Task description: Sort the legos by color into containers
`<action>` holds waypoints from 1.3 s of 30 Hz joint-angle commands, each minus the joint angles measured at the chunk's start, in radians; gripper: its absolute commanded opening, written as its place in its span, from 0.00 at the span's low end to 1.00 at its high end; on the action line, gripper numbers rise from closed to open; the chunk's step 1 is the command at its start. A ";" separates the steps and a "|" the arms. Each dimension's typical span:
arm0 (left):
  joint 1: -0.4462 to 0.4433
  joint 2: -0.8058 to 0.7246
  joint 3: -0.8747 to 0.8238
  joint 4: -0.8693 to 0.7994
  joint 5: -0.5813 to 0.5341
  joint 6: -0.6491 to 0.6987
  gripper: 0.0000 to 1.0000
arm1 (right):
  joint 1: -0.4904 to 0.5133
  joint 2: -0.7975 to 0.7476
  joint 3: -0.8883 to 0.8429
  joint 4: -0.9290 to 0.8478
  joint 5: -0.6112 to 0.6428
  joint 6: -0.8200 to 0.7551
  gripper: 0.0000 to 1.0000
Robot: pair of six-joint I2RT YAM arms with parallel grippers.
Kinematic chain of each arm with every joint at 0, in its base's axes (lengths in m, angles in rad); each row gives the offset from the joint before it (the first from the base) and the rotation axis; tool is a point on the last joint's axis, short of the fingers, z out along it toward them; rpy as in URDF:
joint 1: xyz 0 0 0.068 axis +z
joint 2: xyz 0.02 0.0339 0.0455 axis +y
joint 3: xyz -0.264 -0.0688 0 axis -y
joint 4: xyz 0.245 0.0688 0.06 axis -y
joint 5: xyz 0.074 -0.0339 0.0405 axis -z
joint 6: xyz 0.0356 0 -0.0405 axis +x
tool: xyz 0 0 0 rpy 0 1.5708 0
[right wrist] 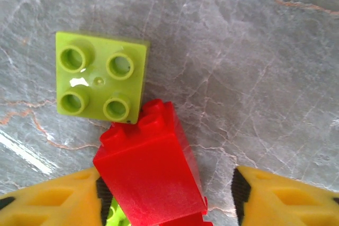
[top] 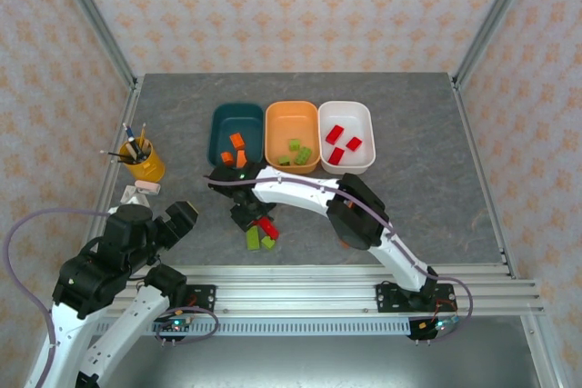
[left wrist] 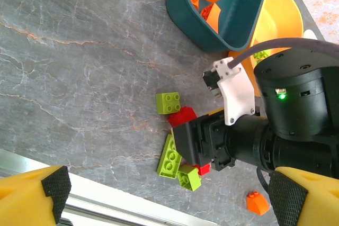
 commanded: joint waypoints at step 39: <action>-0.196 0.627 0.122 0.555 0.148 0.119 0.97 | -0.635 -0.355 -0.236 -0.006 0.154 0.213 0.23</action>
